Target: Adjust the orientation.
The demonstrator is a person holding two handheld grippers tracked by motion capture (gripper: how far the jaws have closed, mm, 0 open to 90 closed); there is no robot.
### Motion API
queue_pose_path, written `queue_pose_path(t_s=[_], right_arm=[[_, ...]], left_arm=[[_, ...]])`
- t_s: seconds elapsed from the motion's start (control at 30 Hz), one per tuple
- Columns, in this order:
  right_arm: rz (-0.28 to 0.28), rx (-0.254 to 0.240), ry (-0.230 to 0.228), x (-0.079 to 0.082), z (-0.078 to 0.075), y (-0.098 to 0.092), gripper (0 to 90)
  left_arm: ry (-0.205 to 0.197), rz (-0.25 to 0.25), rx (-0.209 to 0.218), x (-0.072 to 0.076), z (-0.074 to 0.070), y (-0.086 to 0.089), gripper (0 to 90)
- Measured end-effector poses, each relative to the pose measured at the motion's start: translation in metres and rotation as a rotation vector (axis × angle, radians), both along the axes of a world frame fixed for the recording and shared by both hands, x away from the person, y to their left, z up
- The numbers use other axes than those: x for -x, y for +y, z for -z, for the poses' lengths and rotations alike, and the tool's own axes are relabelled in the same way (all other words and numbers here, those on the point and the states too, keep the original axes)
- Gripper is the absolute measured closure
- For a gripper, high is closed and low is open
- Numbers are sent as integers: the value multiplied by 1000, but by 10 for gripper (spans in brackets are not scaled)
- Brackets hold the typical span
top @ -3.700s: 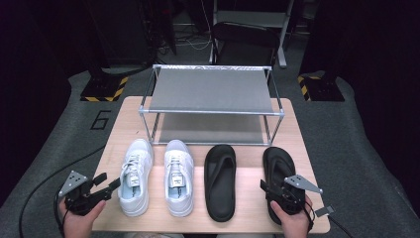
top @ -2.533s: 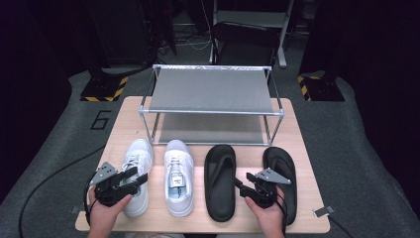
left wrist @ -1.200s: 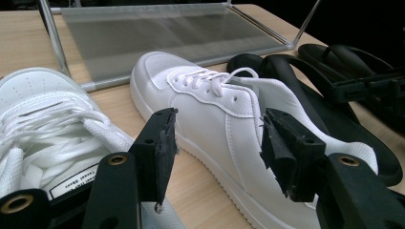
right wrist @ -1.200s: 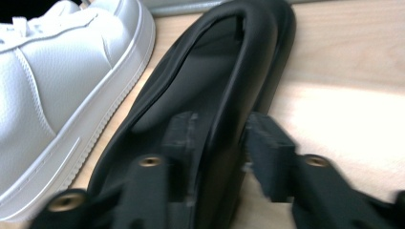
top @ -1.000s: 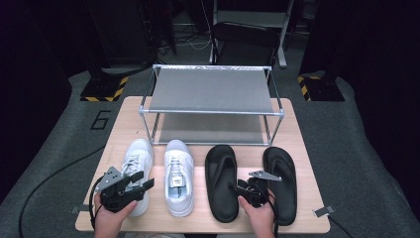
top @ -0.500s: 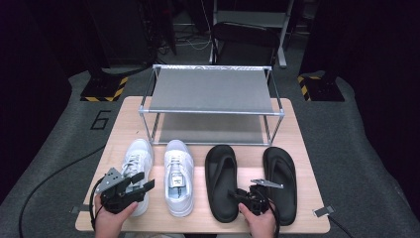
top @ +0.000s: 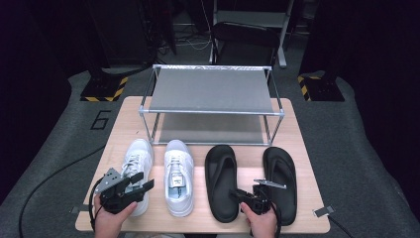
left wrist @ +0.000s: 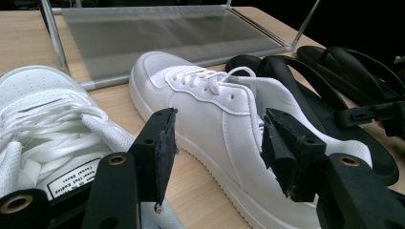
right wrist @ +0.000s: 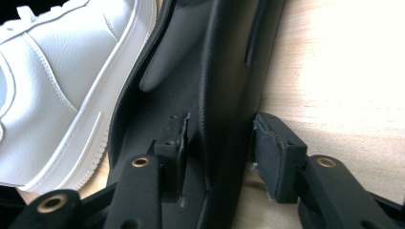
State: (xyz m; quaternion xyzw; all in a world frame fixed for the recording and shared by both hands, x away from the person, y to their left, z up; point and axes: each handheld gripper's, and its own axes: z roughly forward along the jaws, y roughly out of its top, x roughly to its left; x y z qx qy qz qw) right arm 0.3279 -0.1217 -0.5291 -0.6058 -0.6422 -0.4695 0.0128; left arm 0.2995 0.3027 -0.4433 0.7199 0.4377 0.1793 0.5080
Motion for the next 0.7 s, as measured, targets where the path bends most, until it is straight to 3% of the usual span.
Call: queue_pose_path(t_s=[0.2,0.7], right_arm=[[25,-63,13,0,2,-4,617],[33,-93,4,1,1,-5,626]], left_arm=[[-6,-10,1,0,-2,3,453],[-5,-15,5,-1,-3,5,452]])
